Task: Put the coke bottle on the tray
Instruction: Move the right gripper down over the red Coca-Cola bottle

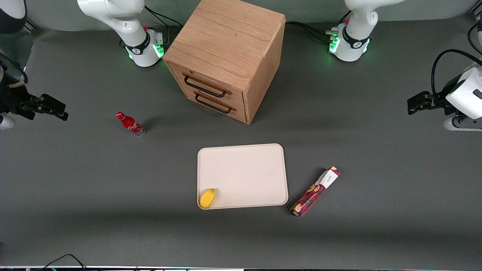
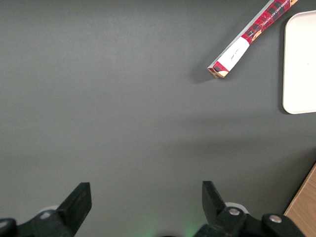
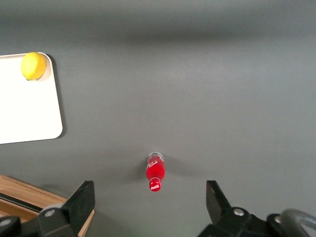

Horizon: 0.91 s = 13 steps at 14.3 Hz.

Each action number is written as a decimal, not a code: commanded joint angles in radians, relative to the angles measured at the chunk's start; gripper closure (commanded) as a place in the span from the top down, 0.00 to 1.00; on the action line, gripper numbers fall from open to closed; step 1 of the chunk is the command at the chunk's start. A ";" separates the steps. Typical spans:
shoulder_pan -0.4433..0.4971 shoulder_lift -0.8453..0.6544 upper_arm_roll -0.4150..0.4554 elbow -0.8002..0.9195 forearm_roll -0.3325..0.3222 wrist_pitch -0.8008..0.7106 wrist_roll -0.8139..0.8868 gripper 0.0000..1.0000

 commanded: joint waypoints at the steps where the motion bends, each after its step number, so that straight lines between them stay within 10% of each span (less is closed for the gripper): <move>1: 0.015 0.023 -0.011 0.053 0.018 -0.043 0.013 1.00; 7: 0.013 -0.009 -0.011 0.009 0.020 -0.110 0.009 1.00; 13: 0.013 -0.330 -0.002 -0.714 0.025 0.272 0.013 1.00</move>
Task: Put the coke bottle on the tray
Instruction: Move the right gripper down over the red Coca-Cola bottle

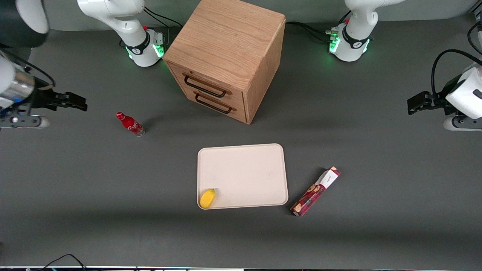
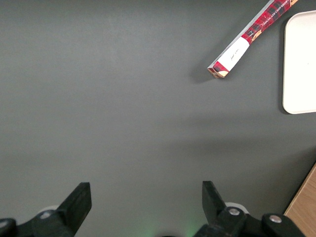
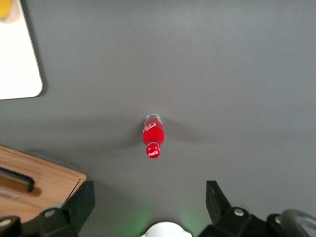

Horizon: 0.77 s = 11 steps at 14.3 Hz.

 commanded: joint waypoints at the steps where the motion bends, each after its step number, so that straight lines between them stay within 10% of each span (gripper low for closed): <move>1: 0.000 -0.223 -0.006 -0.479 0.021 0.322 0.013 1.00; 9: -0.004 -0.144 -0.016 -0.822 0.032 0.844 0.019 1.00; 11: -0.003 -0.139 -0.016 -0.822 0.032 0.857 0.019 0.68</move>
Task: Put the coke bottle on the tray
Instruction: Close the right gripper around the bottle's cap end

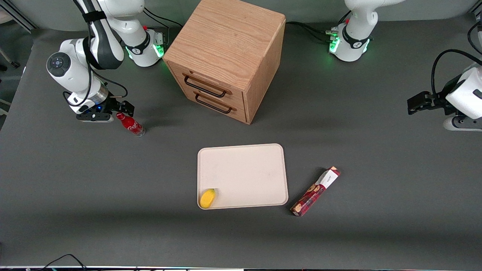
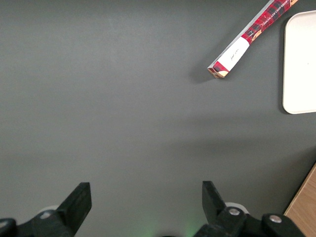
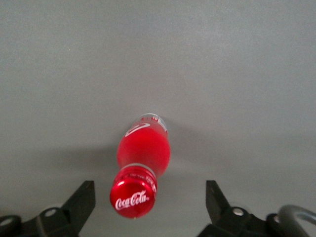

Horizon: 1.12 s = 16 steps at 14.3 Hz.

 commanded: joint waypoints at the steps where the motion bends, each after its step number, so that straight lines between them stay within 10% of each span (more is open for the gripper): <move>1: 0.003 0.000 -0.003 0.003 0.026 0.019 0.007 0.57; 9: 0.012 -0.003 0.003 0.039 0.024 0.016 0.007 0.62; 12: 0.014 0.003 0.005 0.040 0.024 0.018 0.007 0.06; 16: 0.014 0.004 0.008 0.043 0.024 0.016 0.007 0.00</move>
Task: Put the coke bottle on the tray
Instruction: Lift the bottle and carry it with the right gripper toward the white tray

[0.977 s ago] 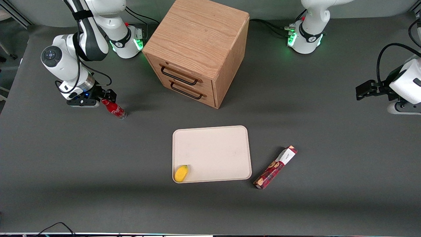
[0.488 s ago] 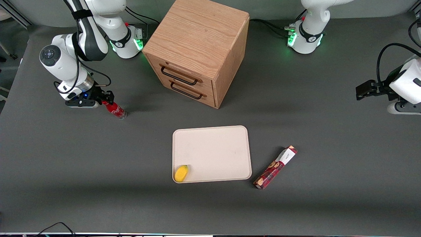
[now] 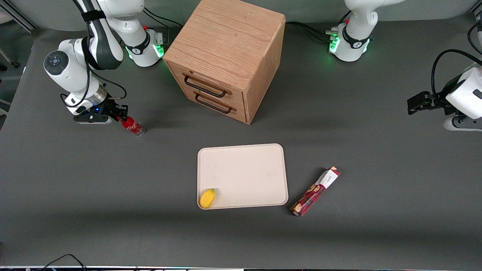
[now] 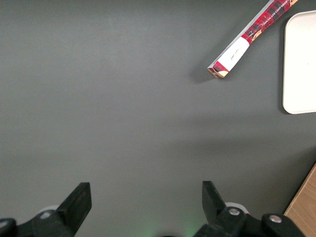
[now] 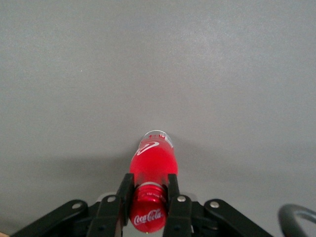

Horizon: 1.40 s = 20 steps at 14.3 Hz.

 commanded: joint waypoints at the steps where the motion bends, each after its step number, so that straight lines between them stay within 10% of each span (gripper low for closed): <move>1: 0.009 0.002 0.006 0.030 0.021 -0.002 0.009 0.00; 13: 0.012 0.370 0.163 1.301 0.021 -1.089 0.187 0.00; 20: 0.052 0.660 0.449 1.419 -0.020 -0.897 0.790 0.00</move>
